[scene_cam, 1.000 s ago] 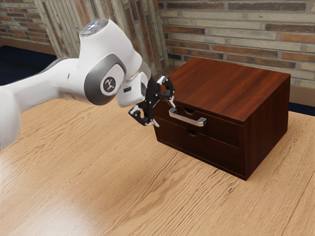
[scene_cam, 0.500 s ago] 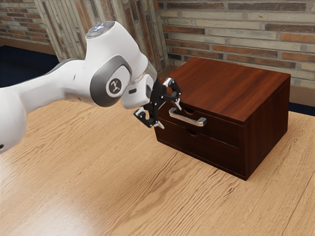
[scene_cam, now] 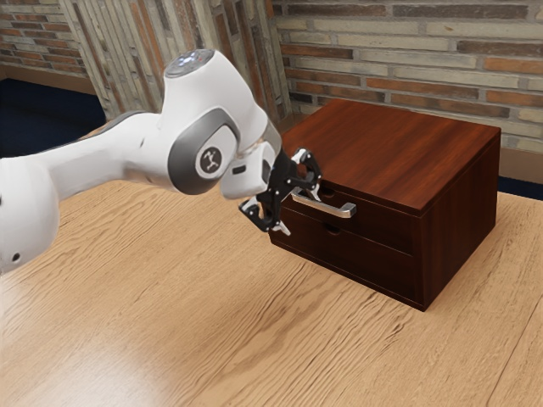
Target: Pull the drawer handle with one arm to open the drawer
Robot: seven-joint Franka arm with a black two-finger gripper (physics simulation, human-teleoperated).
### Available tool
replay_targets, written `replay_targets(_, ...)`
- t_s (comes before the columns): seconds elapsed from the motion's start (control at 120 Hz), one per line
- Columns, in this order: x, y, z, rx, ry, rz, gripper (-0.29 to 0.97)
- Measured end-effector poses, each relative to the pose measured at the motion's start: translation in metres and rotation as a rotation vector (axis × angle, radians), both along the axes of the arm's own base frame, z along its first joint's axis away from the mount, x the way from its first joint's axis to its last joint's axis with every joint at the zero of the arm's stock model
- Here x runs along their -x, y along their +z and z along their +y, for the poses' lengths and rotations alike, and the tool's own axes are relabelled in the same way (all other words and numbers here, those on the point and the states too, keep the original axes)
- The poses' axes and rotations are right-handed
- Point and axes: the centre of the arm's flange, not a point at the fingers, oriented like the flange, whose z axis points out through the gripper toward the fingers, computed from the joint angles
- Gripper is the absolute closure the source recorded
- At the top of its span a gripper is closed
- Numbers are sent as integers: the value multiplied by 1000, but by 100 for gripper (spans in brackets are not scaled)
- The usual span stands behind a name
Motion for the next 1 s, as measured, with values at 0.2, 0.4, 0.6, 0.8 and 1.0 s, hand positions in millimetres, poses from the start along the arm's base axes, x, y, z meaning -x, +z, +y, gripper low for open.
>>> replay_targets(0.2,0,-1,-13,-3,-23,1,22)
replay_targets(0.4,14,-22,-20,-10,-37,35,4)
replay_targets(0.6,38,-2,-22,-29,-45,1,48)
replay_targets(0.8,48,10,-17,-29,-35,-20,37)
replay_targets(1.0,54,-12,-11,-28,-24,10,10)
